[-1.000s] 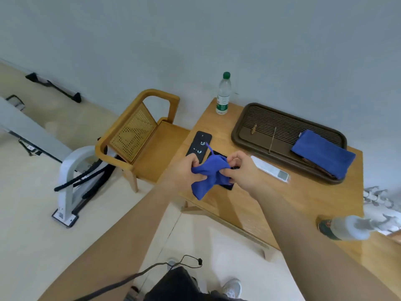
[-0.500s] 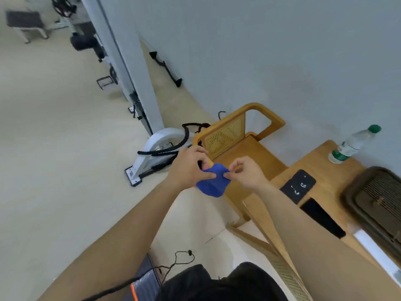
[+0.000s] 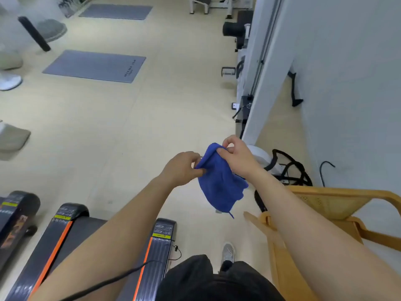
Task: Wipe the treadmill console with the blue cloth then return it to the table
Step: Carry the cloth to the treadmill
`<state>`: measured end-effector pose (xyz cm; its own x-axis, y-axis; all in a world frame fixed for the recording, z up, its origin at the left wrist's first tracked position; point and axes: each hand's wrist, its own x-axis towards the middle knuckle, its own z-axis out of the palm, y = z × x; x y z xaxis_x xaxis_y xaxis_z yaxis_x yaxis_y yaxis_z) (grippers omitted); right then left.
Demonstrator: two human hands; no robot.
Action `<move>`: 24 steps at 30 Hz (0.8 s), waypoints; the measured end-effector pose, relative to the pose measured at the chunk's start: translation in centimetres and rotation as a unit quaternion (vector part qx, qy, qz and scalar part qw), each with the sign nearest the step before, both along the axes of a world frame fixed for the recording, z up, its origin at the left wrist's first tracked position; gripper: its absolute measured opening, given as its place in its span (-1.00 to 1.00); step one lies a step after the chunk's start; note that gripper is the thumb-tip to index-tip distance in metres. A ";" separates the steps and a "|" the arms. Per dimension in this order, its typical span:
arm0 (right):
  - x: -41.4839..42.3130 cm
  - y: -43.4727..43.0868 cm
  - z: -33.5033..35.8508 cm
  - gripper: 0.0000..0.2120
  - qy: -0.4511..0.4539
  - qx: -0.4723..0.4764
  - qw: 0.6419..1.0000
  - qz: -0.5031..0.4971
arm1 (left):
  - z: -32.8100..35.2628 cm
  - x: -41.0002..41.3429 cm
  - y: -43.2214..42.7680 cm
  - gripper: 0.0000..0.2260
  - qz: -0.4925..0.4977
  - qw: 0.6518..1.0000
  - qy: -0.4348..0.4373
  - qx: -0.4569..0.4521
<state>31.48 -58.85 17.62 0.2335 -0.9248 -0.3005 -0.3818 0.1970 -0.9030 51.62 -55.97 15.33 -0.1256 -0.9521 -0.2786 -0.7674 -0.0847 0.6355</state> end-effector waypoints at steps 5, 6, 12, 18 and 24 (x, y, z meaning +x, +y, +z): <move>7.0 -7.4 2.3 -0.93 -0.034 0.000 0.996 0.088 | 0.4 6.0 -2.2 -0.87 0.173 0.982 0.057 0.038; 9.2 -8.9 2.6 -0.93 -0.044 0.003 0.994 0.101 | 0.3 7.6 -2.5 -0.85 0.222 0.971 0.075 0.038; 20.5 -15.3 2.7 -0.90 -0.074 0.009 0.992 0.101 | -2.3 16.6 -3.3 -0.93 0.366 0.913 0.172 0.054; 35.4 -19.8 0.7 -0.83 -0.021 -0.003 0.980 0.199 | -4.0 29.1 -5.5 -0.81 0.452 0.869 0.199 0.022; 50.2 -19.7 -2.1 -0.86 0.083 -0.001 0.931 0.356 | -4.8 39.8 -2.0 -0.71 0.548 0.812 0.200 0.038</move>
<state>81.71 -78.56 15.54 0.7377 -0.5536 -0.3863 -0.5500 -0.1612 -0.8195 91.45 -57.93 10.49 0.6898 -0.5356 -0.4872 0.0604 -0.6279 0.7759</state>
